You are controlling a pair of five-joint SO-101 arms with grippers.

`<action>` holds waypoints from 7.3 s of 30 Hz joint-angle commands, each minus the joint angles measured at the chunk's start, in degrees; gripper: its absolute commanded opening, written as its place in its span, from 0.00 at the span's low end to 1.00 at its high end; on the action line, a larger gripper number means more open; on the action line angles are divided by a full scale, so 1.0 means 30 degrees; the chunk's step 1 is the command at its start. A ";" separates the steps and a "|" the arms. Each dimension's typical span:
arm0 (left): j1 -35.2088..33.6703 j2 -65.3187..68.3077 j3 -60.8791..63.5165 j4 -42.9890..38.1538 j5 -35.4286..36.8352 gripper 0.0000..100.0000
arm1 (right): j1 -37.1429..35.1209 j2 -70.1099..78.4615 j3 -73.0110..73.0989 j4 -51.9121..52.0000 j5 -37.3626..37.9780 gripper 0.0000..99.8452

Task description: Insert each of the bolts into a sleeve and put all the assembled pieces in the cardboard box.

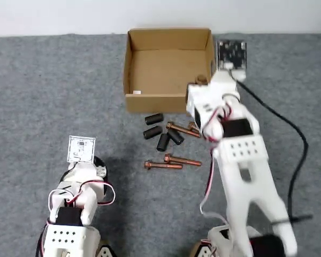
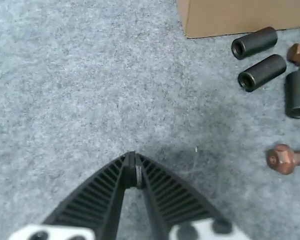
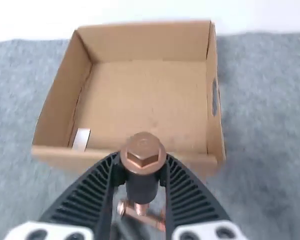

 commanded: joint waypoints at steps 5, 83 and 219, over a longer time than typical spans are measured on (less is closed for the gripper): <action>-0.0088 -0.0147 -0.0103 -0.0527 0.0498 0.00 | 0.0278 0.5172 -0.5216 -0.2535 -0.0117 0.01; -0.0147 -0.0147 -0.0073 -0.0557 0.0586 0.00 | -0.2945 1.8623 -1.8784 1.9238 0.9817 0.11; 0.7766 4.4366 -4.4908 1.3685 1.4095 0.17 | 1.0974 -1.1004 0.2051 2.0762 -0.0557 0.01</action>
